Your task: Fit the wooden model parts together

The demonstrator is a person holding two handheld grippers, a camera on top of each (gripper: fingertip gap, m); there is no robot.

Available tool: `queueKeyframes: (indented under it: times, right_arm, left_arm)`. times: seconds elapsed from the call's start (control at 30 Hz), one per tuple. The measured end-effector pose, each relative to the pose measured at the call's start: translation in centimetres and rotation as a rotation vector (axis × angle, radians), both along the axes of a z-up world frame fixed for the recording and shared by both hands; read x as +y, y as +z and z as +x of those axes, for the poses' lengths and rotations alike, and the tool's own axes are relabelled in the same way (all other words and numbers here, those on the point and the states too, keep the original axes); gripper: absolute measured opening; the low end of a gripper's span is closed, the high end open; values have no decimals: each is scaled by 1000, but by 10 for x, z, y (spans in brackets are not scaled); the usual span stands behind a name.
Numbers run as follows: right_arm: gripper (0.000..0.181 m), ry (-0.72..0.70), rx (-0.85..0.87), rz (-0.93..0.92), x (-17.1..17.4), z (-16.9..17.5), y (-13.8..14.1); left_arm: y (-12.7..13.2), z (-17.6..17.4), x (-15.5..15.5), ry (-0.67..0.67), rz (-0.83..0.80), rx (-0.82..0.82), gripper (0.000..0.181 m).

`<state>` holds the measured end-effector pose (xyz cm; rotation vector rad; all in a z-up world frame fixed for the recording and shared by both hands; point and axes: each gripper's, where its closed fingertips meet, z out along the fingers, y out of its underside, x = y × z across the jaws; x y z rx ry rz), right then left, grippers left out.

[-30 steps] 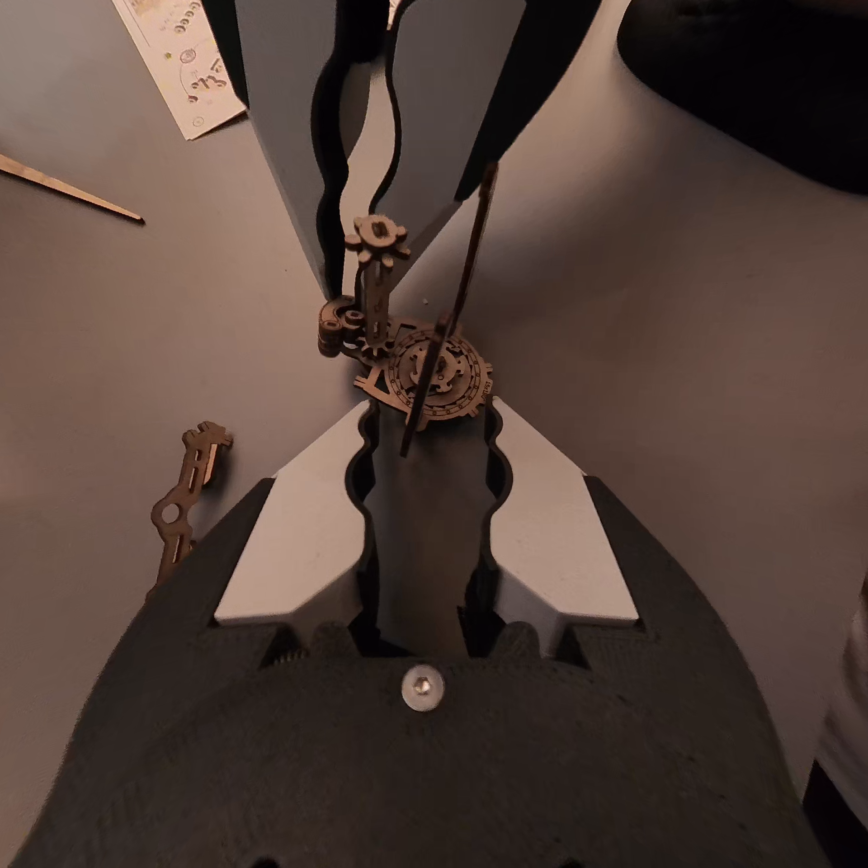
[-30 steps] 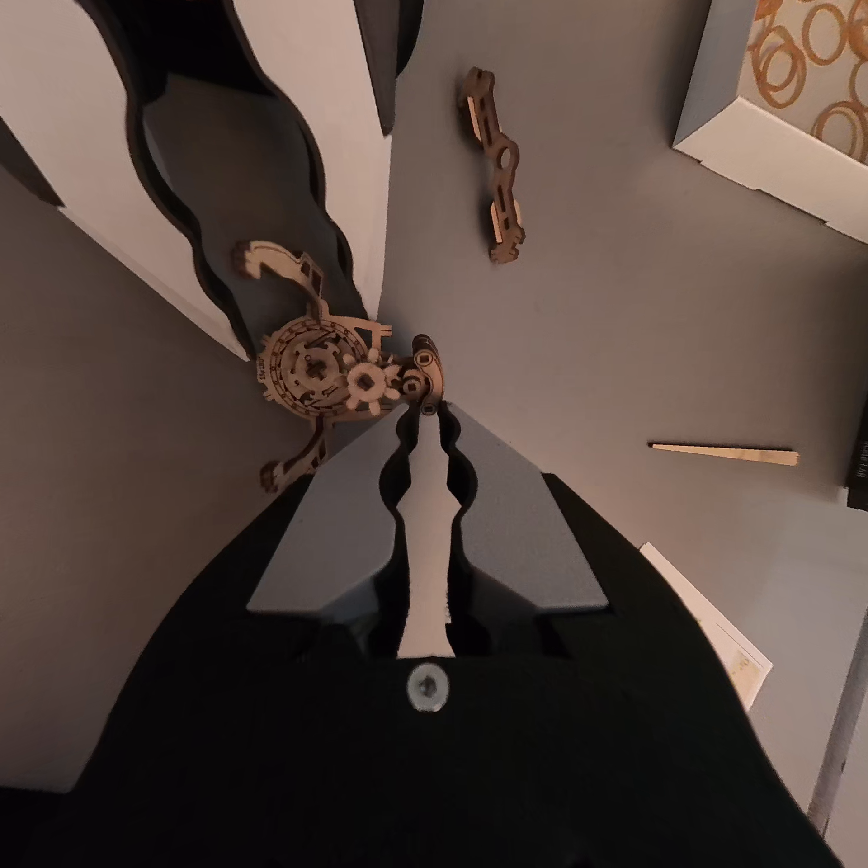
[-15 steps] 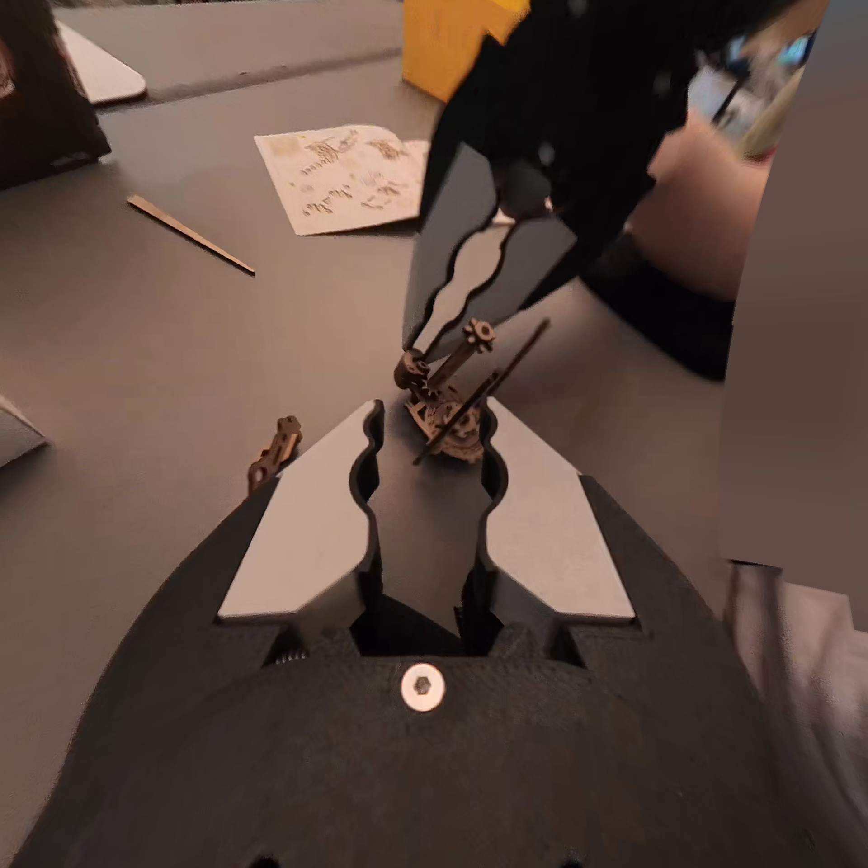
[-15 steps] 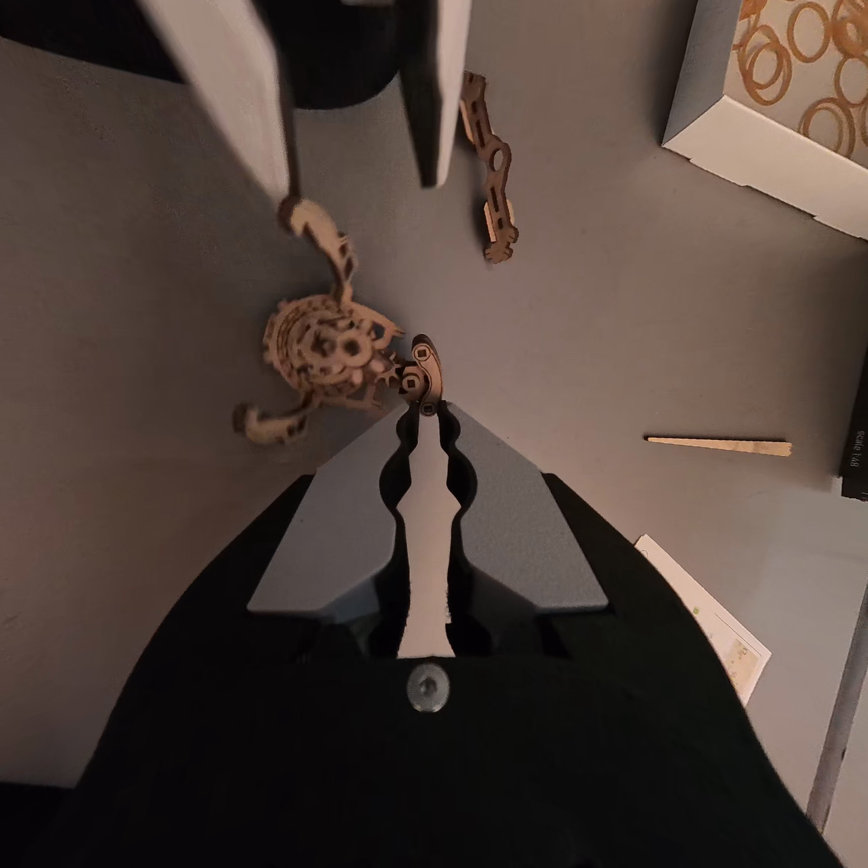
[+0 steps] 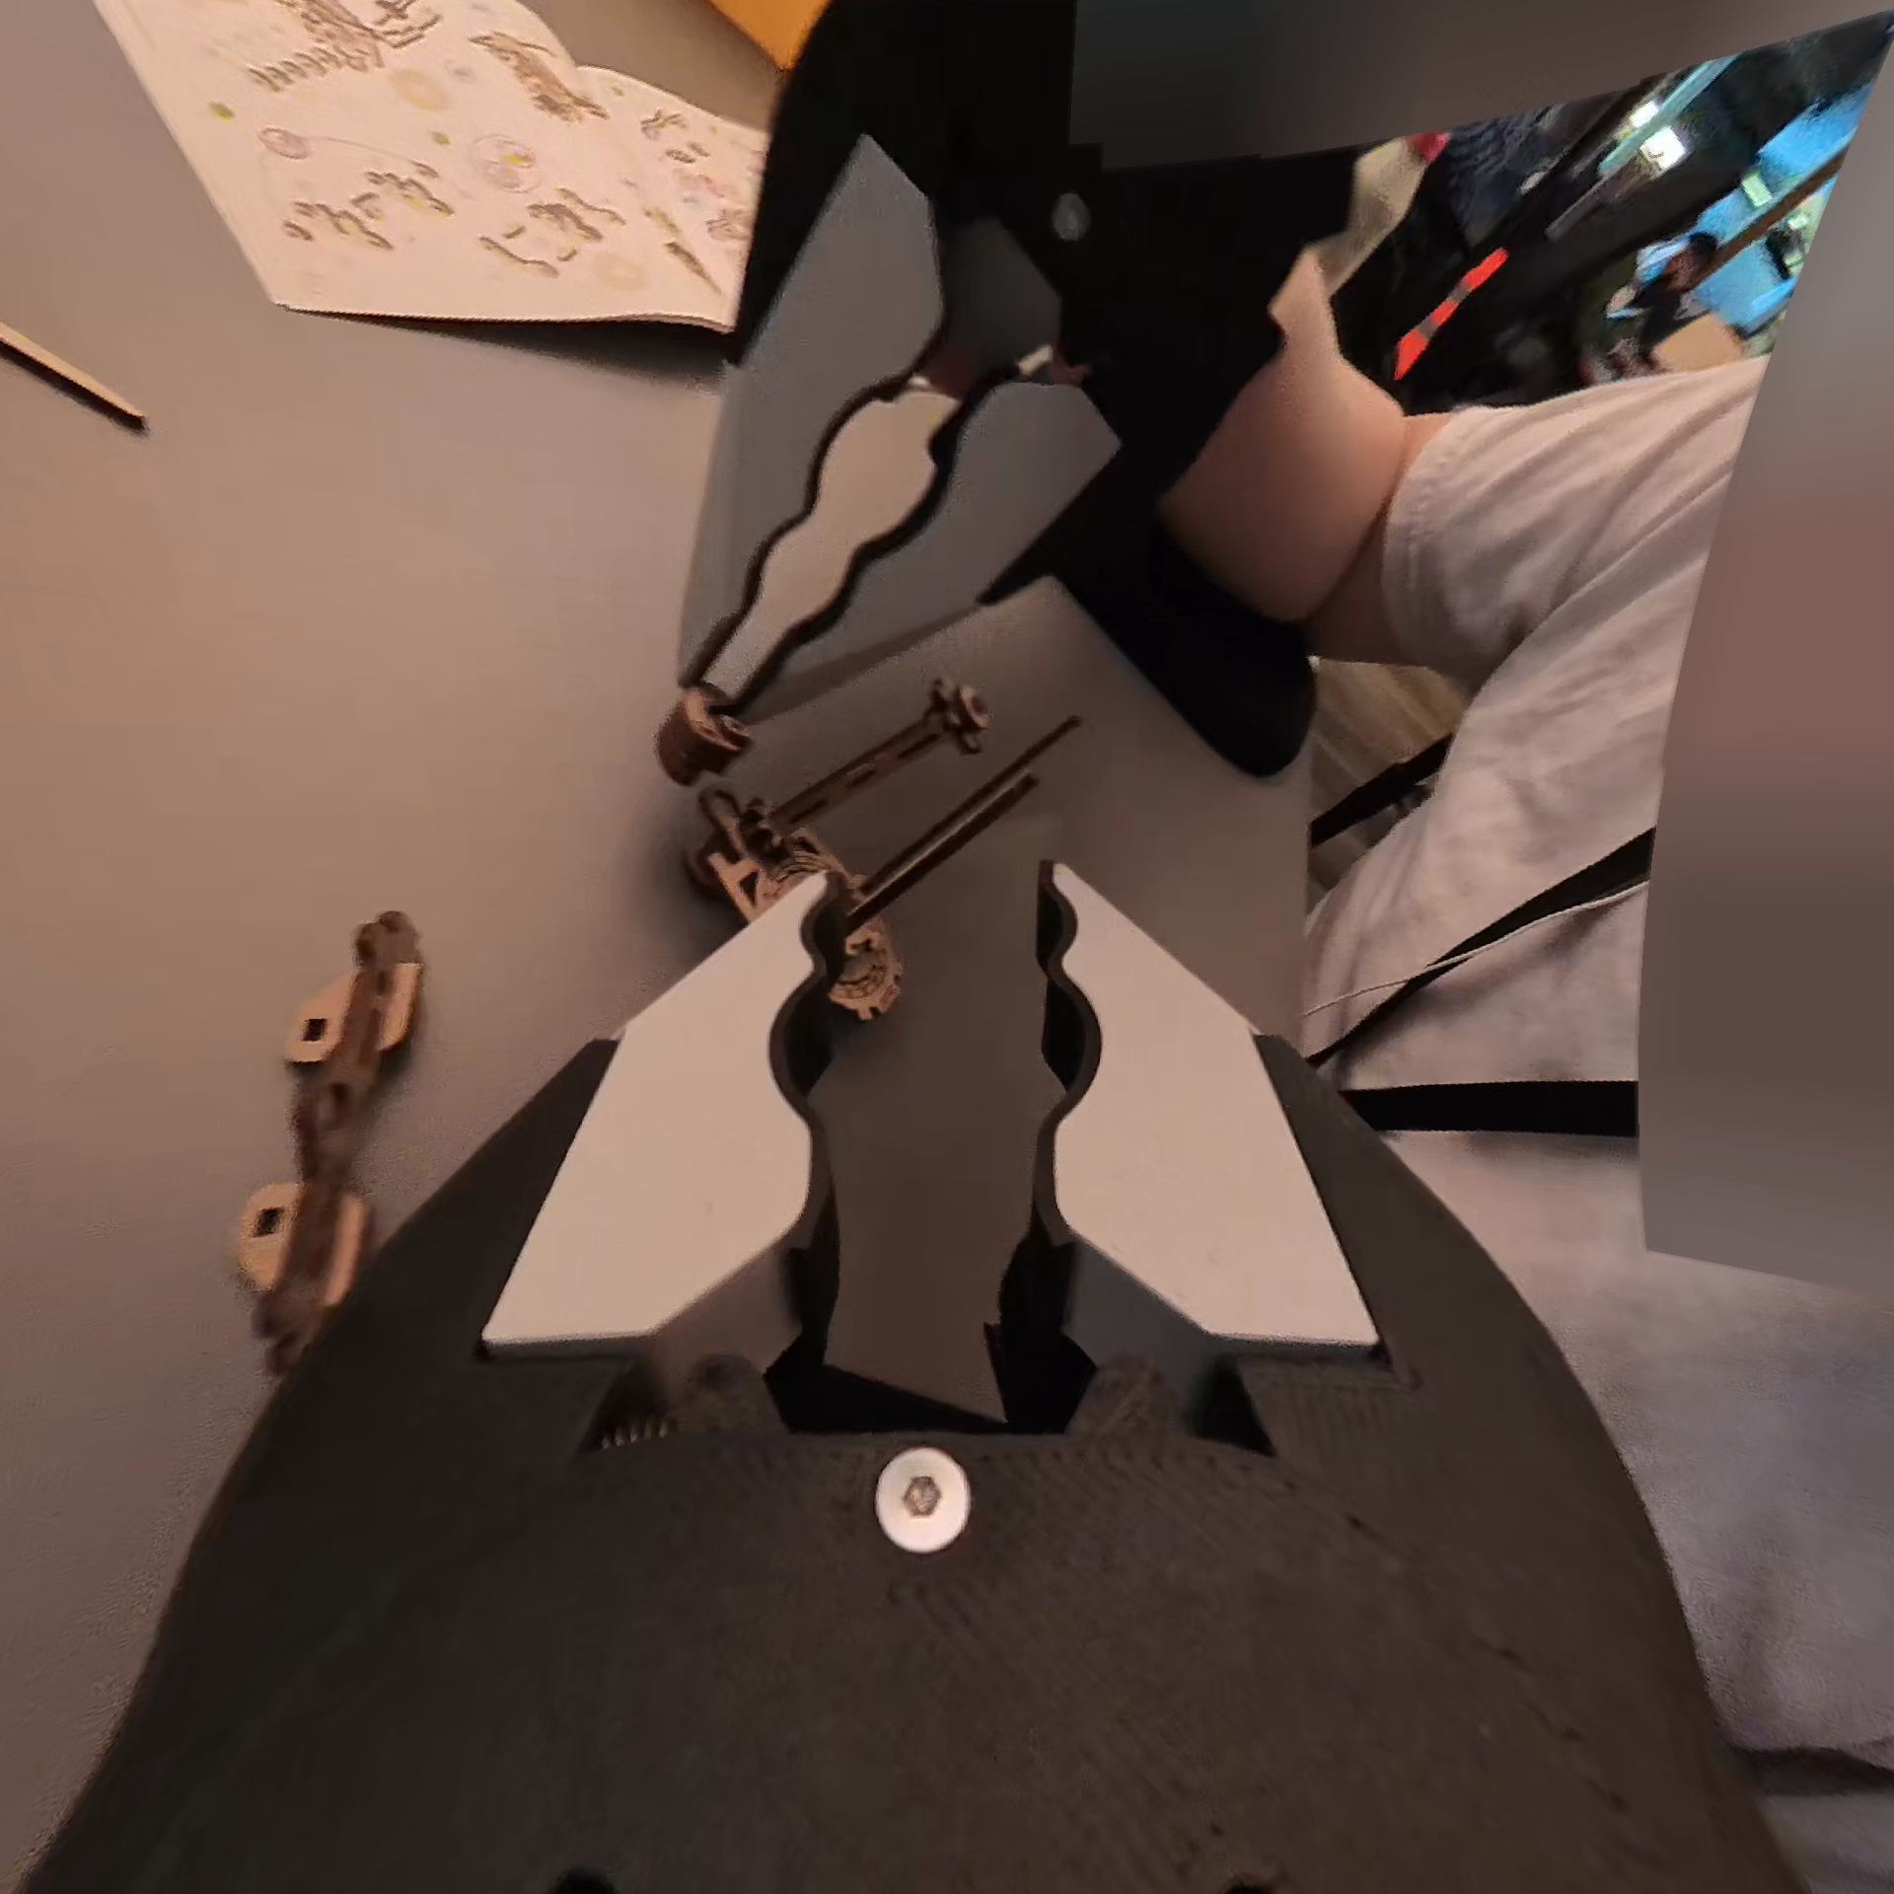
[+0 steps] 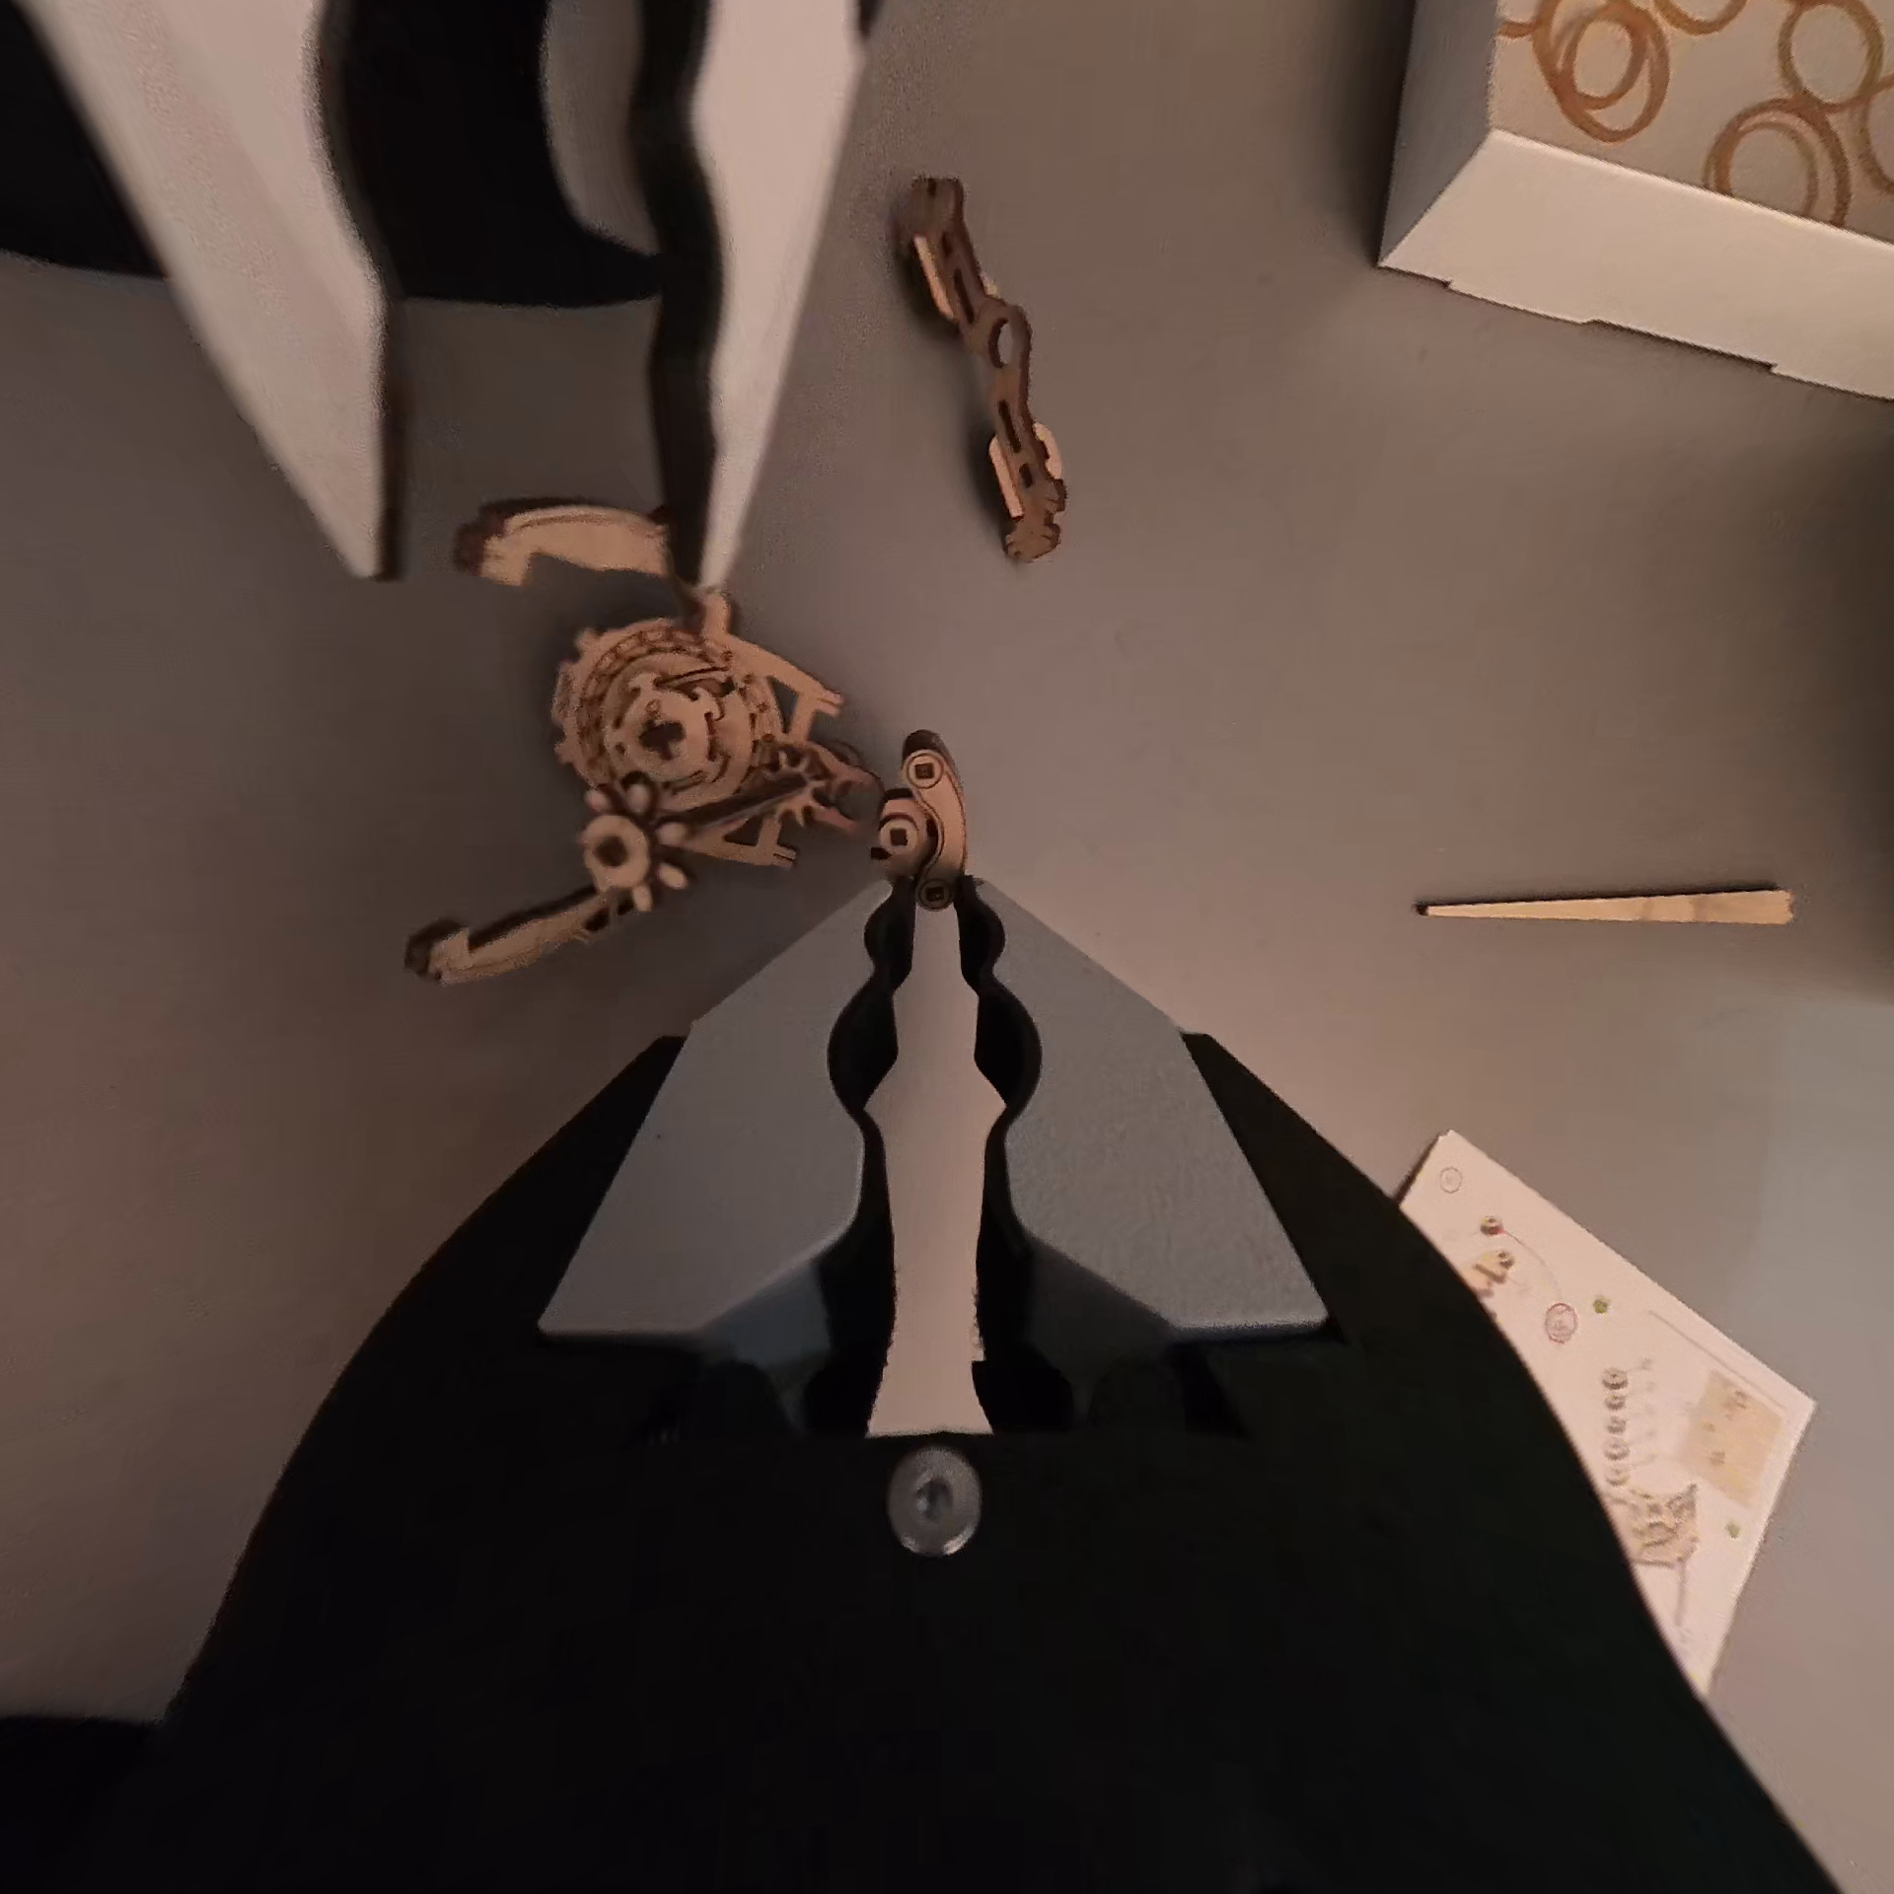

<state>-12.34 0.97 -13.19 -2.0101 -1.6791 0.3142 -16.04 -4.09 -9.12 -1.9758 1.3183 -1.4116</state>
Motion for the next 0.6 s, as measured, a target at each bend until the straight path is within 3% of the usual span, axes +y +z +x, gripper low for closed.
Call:
queueKeyframes:
  times: [0.13,0.3,0.37,0.47,0.6]
  right_arm:
    - [7,-34,95,-111,-4,-1,10]
    - [7,-87,133,-168,-5,-3,15]
    - [7,-86,117,-160,-7,-4,14]
    - [7,-93,90,-134,-8,-6,10]
    - [7,-106,75,-110,-8,-8,8]
  left_arm:
    - [7,3,-9,-12,-11,-46,33]
    - [40,-15,46,156,-5,-156,24]
    - [28,-12,59,169,49,-71,20]
    - [1,4,54,110,54,84,19]
    - [-11,16,58,116,10,129,23]
